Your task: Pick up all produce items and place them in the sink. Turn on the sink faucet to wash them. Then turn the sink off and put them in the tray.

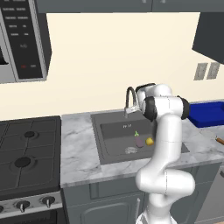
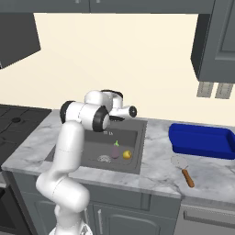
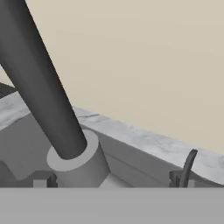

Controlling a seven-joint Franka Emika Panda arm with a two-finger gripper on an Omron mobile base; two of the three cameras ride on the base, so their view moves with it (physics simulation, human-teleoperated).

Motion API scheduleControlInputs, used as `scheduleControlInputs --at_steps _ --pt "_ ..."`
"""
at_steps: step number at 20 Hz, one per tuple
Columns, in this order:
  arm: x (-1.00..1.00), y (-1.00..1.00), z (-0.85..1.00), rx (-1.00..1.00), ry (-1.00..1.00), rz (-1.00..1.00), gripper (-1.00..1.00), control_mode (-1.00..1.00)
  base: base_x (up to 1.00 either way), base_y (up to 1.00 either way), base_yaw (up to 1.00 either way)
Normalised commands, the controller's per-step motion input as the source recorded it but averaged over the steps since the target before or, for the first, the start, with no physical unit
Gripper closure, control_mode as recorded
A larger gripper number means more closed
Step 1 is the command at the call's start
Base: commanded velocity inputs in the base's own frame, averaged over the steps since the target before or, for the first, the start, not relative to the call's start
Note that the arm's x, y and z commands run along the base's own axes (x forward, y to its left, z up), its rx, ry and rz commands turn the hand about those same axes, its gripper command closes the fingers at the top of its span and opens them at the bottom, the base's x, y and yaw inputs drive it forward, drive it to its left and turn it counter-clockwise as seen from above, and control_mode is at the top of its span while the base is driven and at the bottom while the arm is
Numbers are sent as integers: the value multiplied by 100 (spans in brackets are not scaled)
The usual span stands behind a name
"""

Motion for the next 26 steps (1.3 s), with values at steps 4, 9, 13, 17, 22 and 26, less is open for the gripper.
scheduleControlInputs --at_steps 4,9,13,17,22,26 --pt "-21 -82 70 8 0 3 -100 -100 0 0 0" --pt "-34 -76 71 6 0 1 -100 -100 0 0 0" --pt "-61 -46 56 7 0 3 -100 -100 0 0 0" --pt "-99 -21 27 3 3 3 -100 -100 0 0 0" --pt "-100 -5 11 0 8 0 -100 -100 0 0 0" --pt "-100 4 37 0 19 -1 -100 -100 0 0 0"
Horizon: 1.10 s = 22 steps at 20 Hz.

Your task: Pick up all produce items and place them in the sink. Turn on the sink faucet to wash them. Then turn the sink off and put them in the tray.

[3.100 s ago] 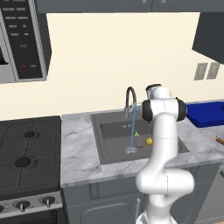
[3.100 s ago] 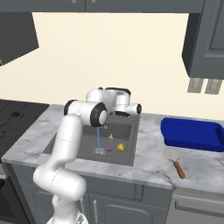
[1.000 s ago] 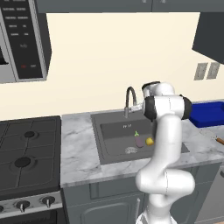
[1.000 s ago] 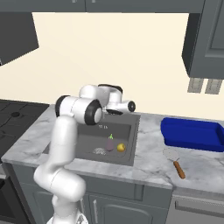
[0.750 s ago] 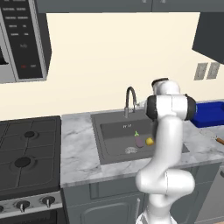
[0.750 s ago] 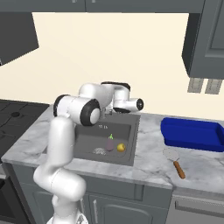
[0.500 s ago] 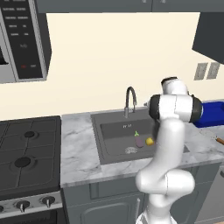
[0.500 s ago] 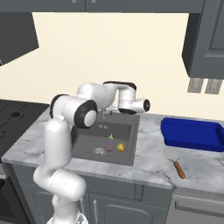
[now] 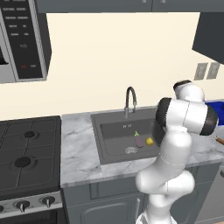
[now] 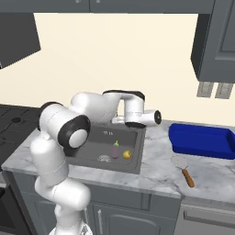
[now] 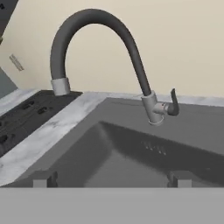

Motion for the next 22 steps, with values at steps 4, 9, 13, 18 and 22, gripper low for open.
scheduleControlInputs --at_steps 4,9,13,18,22 --pt "-64 7 86 2 36 -8 -100 -100 0 0 0" --pt "-40 10 77 3 48 -11 -100 -100 0 0 0" --pt "-64 22 22 0 40 -11 -100 -100 0 0 0" --pt "-78 16 -2 0 28 -11 -100 -100 0 0 0" --pt "-37 13 -21 -1 15 -10 -100 -100 0 0 0"
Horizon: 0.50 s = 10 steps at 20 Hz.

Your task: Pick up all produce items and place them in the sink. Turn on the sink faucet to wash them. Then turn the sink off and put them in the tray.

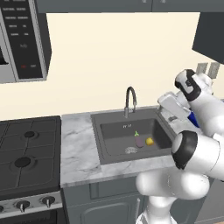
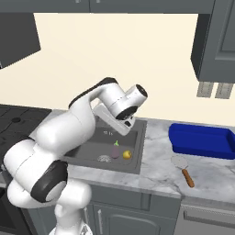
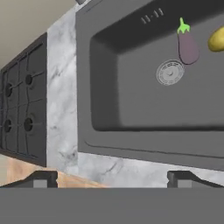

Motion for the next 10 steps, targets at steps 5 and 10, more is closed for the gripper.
scheduleControlInputs --at_steps 5,10 --pt "-5 30 -24 -3 4 -10 -100 -100 0 0 0" --pt "0 28 -32 -9 0 -11 -100 -100 0 0 0"
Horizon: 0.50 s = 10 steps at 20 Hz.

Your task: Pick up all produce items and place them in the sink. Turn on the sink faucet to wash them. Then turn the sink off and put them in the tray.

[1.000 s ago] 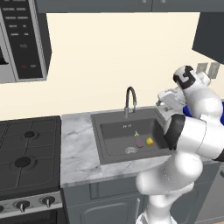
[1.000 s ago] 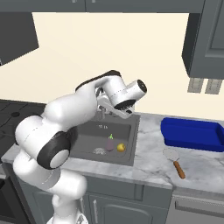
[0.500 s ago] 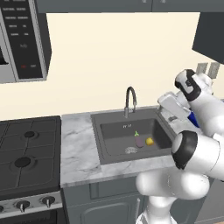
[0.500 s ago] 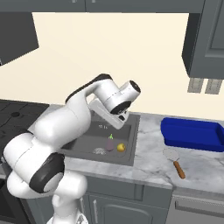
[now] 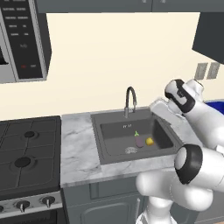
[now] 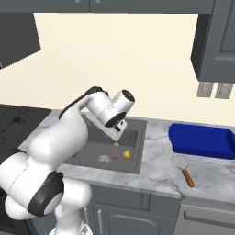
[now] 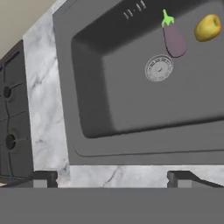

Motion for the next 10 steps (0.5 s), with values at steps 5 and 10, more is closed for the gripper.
scheduleControlInputs --at_steps 5,10 --pt "16 9 -30 -13 0 -13 -100 -100 0 0 0" --pt "33 0 -27 -12 0 -9 -100 -100 0 0 0"
